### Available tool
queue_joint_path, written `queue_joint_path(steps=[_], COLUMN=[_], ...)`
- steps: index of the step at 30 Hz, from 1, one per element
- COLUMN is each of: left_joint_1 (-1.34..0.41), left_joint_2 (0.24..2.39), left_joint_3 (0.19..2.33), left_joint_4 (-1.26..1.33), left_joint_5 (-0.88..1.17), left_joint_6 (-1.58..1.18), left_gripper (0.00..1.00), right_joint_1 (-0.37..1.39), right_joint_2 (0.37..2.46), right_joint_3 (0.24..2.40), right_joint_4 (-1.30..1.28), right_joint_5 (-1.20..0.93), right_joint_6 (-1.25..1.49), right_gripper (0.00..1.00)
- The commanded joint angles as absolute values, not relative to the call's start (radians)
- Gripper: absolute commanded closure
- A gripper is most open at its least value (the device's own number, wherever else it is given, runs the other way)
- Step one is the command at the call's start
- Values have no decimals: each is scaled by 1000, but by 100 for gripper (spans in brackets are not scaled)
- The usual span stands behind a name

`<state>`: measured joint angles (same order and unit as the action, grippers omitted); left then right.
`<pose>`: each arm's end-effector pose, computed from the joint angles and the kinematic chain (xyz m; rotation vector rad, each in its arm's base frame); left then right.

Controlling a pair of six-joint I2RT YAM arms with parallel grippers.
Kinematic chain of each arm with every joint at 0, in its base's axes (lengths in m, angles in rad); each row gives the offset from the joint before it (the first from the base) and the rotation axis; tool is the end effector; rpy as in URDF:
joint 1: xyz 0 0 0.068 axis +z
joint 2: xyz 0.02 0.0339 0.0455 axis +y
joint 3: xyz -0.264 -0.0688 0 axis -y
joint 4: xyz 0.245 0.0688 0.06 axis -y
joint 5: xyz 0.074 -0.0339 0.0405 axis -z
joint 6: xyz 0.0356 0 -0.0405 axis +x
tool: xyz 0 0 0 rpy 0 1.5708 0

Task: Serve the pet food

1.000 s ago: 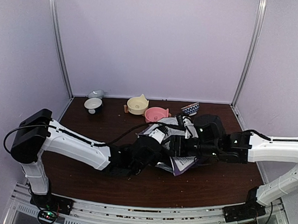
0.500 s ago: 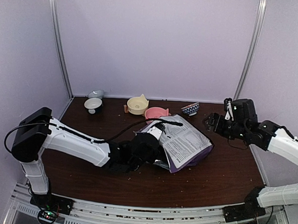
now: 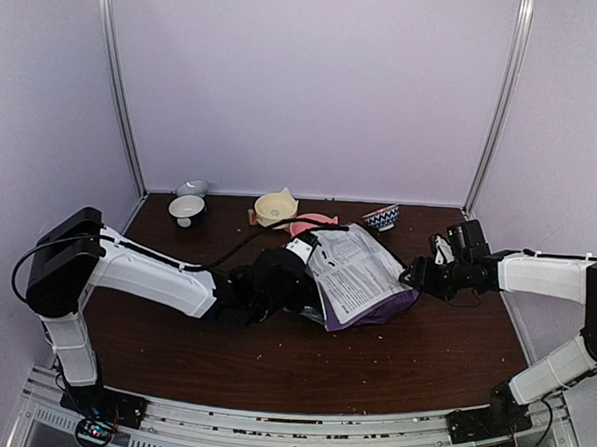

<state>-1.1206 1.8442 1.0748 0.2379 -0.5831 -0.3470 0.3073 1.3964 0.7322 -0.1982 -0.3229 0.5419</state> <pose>0.1910 -0.3502 0.1878 0.4349 1.9748 -0.3194 0.2579 0.0937 0.1879 0.1442 2.5212 0.7581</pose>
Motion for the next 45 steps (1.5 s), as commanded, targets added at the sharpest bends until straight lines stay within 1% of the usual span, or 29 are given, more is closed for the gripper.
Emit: queue_joint_path(steps=[1,4,7,11,14,18,24,28,35,41,43,45], left_joint_1=[-1093,-1090,-1084,-1071,-1055,-1046,-1046,-1045,-1045,-1042,-1034,-1020], left_joint_2=[1875,1905,1936,1992,2036,2051,2100,2157,2202,2208,2195,2169], left_joint_3=[1115,1148,1181,1244,1332,1379,1457,1501,1581,1615,1596,1556], left_joint_4=[284,283,282,283,210,120,-90,-173,-227,-350,-358,-325], left_joint_5=[-573,-573,-571,-590,-592,-531,-288,-139,172,373,454,540], left_joint_6=[-356,-340,-337,-315,-328,-342,-382,-372,-219,-99,-104,-140], left_gripper=[100,100,100,100,100,100,100,100,100,100,100,100], right_joint_1=[302,302,303,304,304,303,304,305,305,305,305,305], right_joint_2=[1424,1433,1439,1436,1424,1416,1410,1407,1410,1397,1393,1395], right_joint_3=[711,690,676,665,660,660,656,648,644,644,647,651], right_joint_4=[-113,-89,-71,-43,-36,-31,-14,1,17,7,-8,-31], right_joint_5=[-448,-479,-507,-546,-546,-549,-550,-550,-552,-529,-507,-481], right_joint_6=[504,503,505,511,513,519,534,541,552,551,547,539], right_gripper=[32,43,50,54,54,54,54,54,54,55,58,65])
